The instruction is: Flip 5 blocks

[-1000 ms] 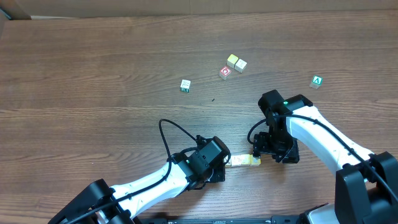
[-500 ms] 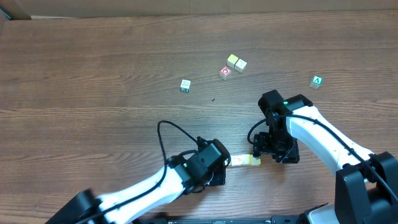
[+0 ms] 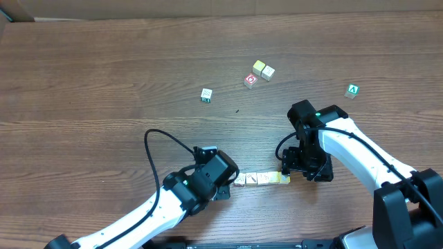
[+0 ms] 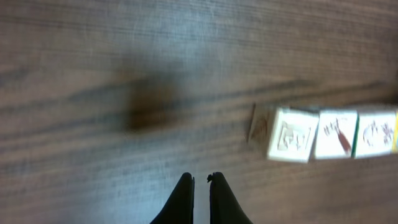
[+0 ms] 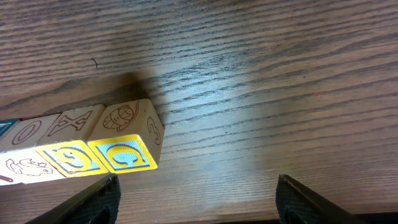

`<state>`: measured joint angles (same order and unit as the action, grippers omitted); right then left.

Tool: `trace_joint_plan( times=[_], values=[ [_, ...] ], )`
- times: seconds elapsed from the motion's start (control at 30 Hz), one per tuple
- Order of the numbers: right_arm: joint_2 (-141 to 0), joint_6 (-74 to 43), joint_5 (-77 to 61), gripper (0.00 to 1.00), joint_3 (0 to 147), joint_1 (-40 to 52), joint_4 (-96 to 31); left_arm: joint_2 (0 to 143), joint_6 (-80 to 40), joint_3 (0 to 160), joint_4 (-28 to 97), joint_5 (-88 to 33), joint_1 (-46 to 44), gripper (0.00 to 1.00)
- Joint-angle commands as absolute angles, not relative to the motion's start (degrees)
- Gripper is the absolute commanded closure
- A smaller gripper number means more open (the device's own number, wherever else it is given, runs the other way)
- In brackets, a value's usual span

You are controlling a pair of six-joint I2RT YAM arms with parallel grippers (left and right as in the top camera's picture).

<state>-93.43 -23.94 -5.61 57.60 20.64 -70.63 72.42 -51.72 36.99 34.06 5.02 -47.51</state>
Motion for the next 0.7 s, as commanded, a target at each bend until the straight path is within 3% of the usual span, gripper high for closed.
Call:
trace_joint_plan(
  times=[0.0,0.27,0.67],
  values=[
    [-93.3,-24.0,-5.7,0.20,57.3,20.5,-70.7,76.3,-47.6,36.6,31.7,4.5,-46.1,0.96],
    [-93.3,-24.0,-5.7,0.20,57.3,20.5,-70.8,84.7,-46.2,36.6,25.2,-2.3,-45.9,0.96],
    [-93.3,-24.0,-5.7,0.20,57.3,20.5,-70.8,85.3,-46.2,36.6,22.6,-4.7,-45.9,0.96]
  ],
)
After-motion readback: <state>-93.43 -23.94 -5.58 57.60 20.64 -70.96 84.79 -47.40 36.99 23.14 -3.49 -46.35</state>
